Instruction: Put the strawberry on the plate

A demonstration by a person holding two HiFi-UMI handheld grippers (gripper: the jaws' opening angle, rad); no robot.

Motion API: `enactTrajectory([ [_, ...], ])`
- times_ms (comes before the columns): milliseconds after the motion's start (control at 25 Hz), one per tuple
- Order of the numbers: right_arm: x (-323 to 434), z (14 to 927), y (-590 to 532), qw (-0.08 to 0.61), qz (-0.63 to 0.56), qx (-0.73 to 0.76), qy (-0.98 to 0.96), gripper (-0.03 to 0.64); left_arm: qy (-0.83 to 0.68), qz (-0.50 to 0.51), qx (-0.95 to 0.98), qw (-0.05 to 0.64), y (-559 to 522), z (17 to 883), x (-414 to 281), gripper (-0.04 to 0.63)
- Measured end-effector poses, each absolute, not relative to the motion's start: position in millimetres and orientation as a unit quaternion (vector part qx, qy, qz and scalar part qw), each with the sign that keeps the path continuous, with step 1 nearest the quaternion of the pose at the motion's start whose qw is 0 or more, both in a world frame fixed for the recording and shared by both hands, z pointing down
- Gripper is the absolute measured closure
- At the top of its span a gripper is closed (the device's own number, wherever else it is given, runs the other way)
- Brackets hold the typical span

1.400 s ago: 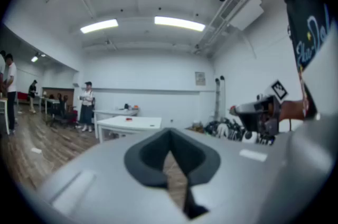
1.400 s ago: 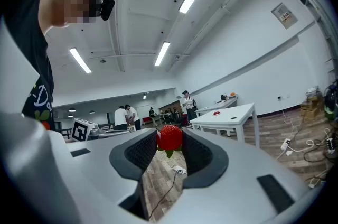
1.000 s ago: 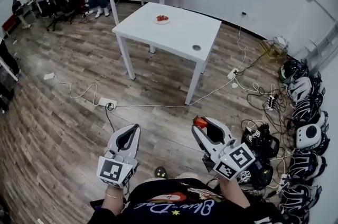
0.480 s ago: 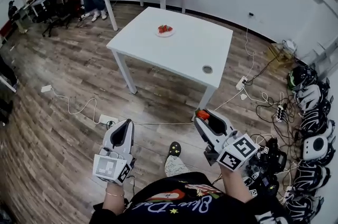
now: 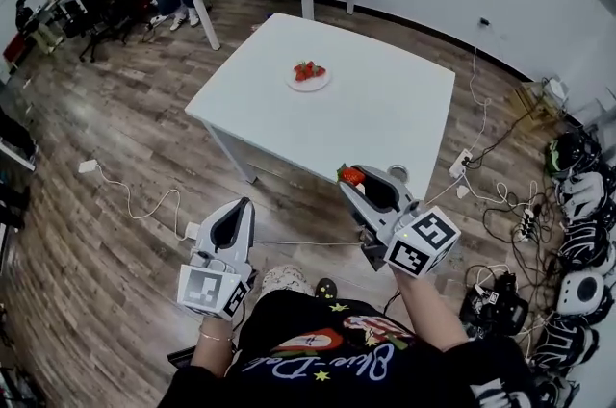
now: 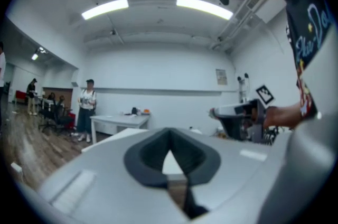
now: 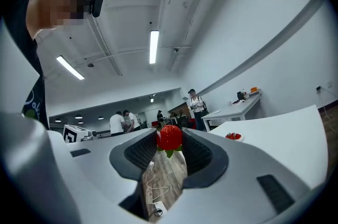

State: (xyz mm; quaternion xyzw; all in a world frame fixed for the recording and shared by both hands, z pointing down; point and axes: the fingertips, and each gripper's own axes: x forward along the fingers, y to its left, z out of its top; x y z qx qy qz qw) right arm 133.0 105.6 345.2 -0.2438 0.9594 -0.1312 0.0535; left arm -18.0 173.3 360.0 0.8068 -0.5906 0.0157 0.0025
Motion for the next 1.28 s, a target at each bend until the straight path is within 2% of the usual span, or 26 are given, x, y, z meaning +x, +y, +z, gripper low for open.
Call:
enactTrajectory([
  [320,77.5,387.5,-29.9,-0.066,-0.088,-0.245,0.963,0.463,-0.560,0.020,0.829,0.001,43.9,381.6,-40.3,0.606],
  [640,15.6,446.2,-188.2,-0.144,-0.146,-0.296,0.933,0.463,-0.501,0.055,0.864,0.001,-92.3,395.8,-71.1,0.606],
  [800,-12.3,492.2,-251.8,-0.240,-0.136,-0.304,0.912,0.463,-0.485,0.083,0.871,-0.014,-148.2,395.5,-103.4,0.606],
  [1000,-21.1,551.0,-303.6,-0.363,-0.127,-0.309,0.870,0.463,-0.471,0.089,0.878,0.002,-203.1,403.0,-137.9,0.606],
  [1280,-27.3,587.1,-323.0,-0.411,-0.149,-0.311,0.844,0.463,-0.456,0.089,0.885,0.030,-240.7,423.8,-163.6,0.606],
])
